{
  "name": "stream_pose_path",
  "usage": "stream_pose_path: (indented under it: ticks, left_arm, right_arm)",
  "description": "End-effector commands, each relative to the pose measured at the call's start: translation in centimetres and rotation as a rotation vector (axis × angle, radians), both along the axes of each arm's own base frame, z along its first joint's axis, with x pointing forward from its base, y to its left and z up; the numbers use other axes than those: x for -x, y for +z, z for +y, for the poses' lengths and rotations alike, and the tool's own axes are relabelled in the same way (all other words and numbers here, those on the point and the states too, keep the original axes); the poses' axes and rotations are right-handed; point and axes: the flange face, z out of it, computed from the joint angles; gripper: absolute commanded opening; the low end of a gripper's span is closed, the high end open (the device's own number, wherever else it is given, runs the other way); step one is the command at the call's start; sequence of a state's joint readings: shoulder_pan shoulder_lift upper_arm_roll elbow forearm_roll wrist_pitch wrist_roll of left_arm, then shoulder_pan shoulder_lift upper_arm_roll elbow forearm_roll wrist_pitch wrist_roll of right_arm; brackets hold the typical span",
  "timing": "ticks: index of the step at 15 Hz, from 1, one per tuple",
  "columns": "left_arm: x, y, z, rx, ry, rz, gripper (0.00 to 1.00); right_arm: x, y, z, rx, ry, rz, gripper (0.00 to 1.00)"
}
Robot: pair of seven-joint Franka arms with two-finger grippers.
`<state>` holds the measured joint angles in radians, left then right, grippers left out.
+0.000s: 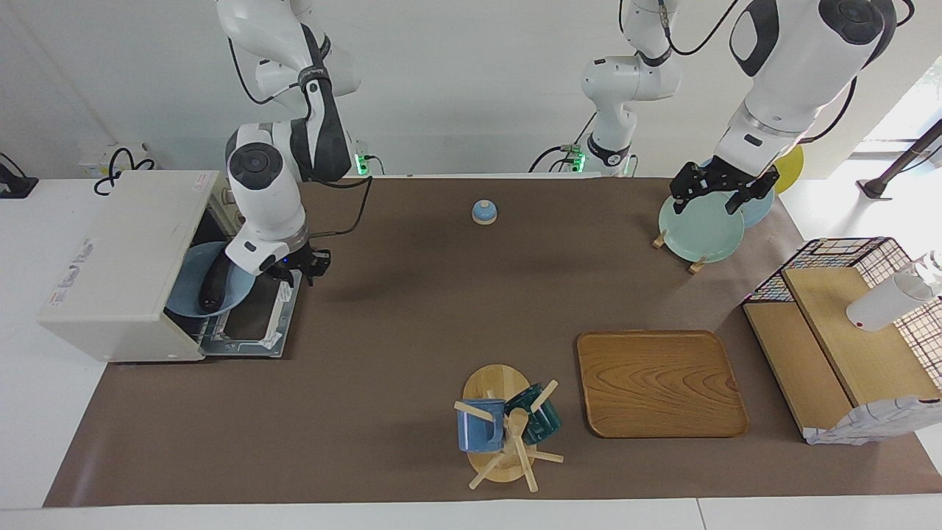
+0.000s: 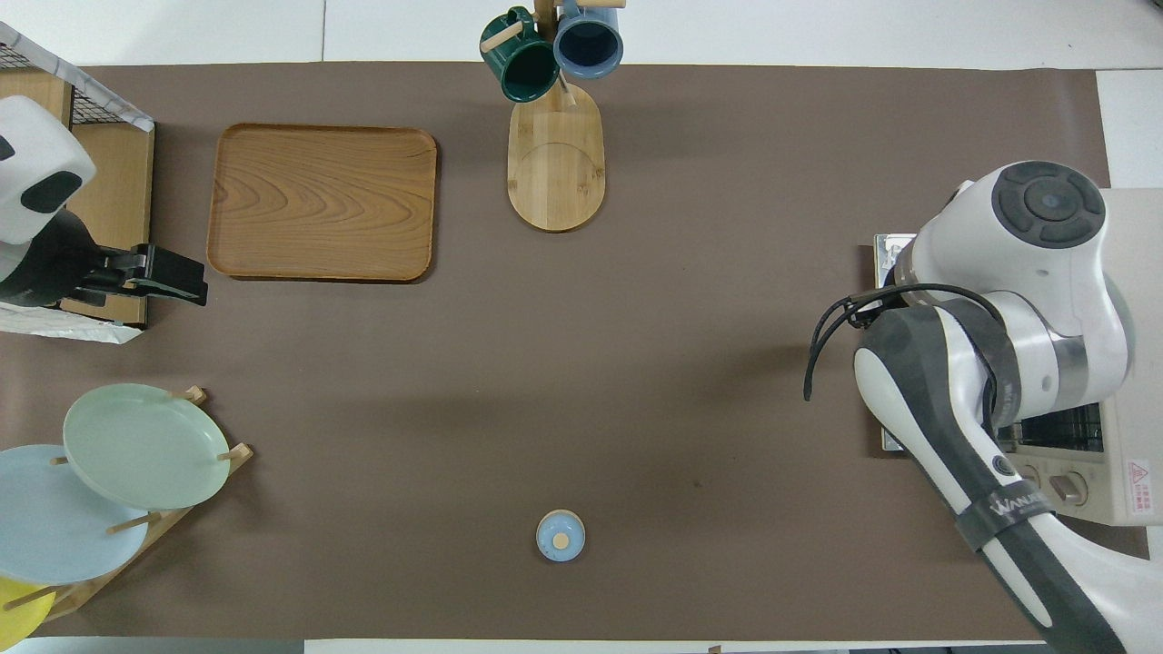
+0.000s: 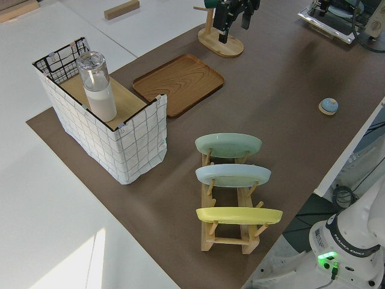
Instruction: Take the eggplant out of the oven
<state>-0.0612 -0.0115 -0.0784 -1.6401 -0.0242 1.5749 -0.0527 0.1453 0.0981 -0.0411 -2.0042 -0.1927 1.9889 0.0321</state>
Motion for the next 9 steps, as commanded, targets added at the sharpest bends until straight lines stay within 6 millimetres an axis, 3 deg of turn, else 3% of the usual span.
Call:
stream_pose_path:
  ticks: [1, 5, 9]
  left_arm:
    - [0.1, 0.1, 0.3, -0.001, 0.0, -0.013, 1.0]
    - [0.1, 0.1, 0.1, -0.001, -0.003, -0.013, 1.0]
    - [0.1, 0.1, 0.1, -0.002, -0.002, -0.013, 1.0]
  right_arm:
    - [0.4, 0.1, -2.6, 0.095, 0.02, 0.004, 0.67]
    - [1.4, -1.2, -5.0, 0.099, -0.007, 0.021, 0.59]
    - [2.5, -2.3, -6.0, 0.094, -0.014, 0.036, 0.55]
